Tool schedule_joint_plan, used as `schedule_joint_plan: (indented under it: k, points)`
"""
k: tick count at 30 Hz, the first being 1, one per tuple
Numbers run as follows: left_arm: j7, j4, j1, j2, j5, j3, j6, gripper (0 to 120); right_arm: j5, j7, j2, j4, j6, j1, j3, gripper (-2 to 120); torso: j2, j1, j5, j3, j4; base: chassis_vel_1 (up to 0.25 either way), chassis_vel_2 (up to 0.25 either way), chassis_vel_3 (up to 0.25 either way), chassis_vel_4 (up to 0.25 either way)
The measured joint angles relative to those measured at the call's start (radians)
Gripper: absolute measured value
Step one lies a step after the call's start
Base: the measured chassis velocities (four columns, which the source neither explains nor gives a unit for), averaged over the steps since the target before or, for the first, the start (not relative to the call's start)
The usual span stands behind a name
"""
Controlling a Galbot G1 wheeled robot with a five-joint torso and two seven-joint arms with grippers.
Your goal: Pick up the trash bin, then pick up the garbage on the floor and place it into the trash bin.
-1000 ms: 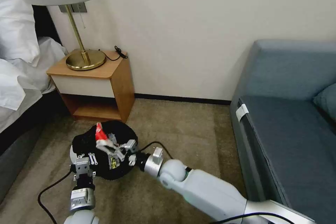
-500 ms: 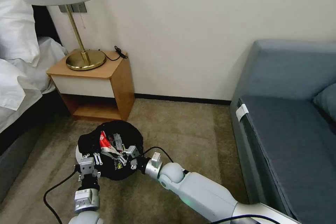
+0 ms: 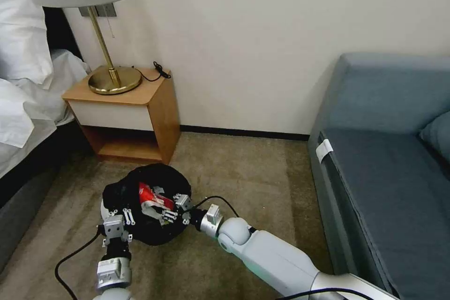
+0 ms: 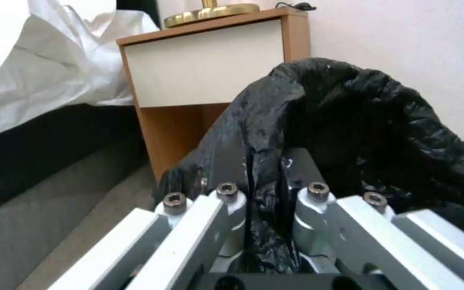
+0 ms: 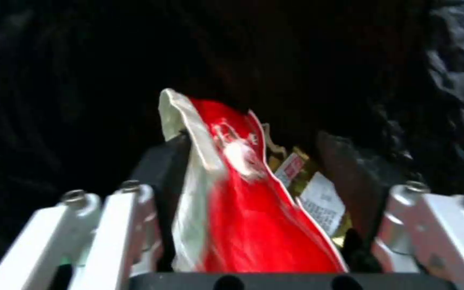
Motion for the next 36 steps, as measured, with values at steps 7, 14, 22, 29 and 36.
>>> schedule_joint_plan:
  k: [7,14,22,29,36]
  points:
    - [-0.002,-0.005,0.014,-0.003,-0.006,-0.017,-0.009,6,-0.015,0.013,-0.007,0.039,0.000,-0.021,0.049,90,0.000,0.000,0.0000,0.000,0.0000,0.000,0.000,0.000,0.000]
    - [-0.032,-0.047,0.013,-0.021,-0.120,-0.047,0.009,6,0.021,0.022,-0.019,0.205,-0.034,-0.025,0.190,100,0.000,0.000,0.0000,0.000,0.0000,0.000,0.000,0.000,0.000]
    - [-0.080,-0.084,0.016,-0.036,-0.302,-0.097,0.029,6,0.066,0.024,-0.043,0.309,-0.052,-0.080,0.330,100,0.000,0.000,0.0001,0.000,0.0000,0.000,0.000,0.000,0.000]
    - [-0.090,-0.092,0.051,-0.066,-0.453,-0.129,-0.017,6,0.071,0.014,-0.066,0.380,-0.050,-0.208,0.454,100,0.000,0.000,0.0002,0.000,0.0001,0.000,0.000,0.000,0.000]
    - [-0.073,-0.086,0.052,-0.084,-0.559,-0.142,-0.056,6,0.062,-0.016,-0.085,0.425,-0.044,-0.284,0.515,100,0.000,0.000,0.0000,0.000,0.0000,0.000,0.000,0.000,0.000]
